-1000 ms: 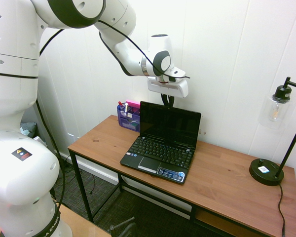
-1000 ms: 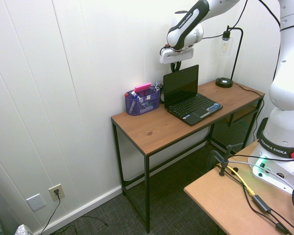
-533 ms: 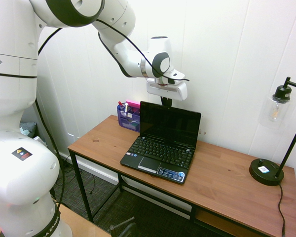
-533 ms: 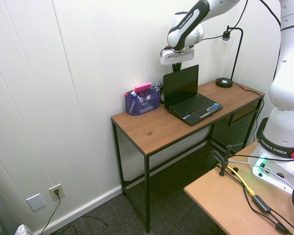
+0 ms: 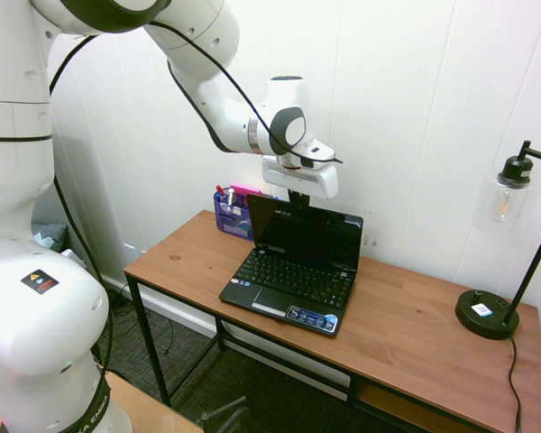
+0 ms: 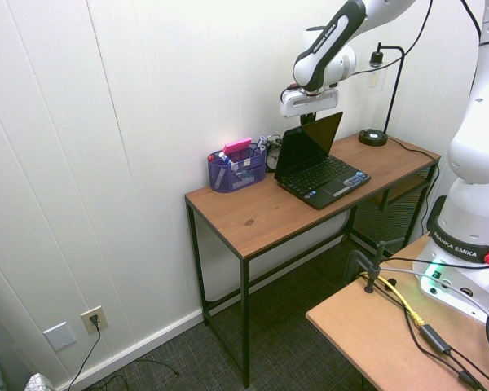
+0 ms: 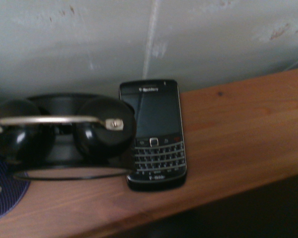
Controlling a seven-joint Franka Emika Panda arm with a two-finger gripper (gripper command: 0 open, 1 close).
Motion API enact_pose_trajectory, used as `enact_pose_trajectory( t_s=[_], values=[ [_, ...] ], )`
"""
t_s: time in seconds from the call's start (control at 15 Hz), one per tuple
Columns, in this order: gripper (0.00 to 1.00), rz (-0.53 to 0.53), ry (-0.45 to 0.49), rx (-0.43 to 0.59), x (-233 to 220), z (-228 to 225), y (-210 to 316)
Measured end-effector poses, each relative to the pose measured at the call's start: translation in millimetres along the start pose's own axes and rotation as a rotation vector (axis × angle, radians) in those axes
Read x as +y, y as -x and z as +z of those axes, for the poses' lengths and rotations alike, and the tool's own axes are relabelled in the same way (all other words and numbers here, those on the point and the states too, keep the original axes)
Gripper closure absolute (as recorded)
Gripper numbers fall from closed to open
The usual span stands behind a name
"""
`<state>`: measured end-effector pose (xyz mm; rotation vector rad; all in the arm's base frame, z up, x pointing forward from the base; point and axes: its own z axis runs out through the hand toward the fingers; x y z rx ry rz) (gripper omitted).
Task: Close the laptop lid
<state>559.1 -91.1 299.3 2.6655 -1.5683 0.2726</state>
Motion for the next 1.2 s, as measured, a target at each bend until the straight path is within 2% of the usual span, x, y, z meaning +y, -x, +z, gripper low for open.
enact_pose_trajectory(
  t_s=[0.2, 0.53, 1.0, 1.2],
  values=[
    [1.00, 0.026, 0.022, -0.021, 18.2, 6.4, 10.3],
    [1.00, 0.058, 0.072, -0.077, 48.2, 41.6, 34.3],
    [1.00, 0.061, 0.164, -0.148, 71.0, 96.0, 44.5],
    [1.00, 0.057, 0.164, -0.149, 72.3, 97.8, 40.8]
  ],
)
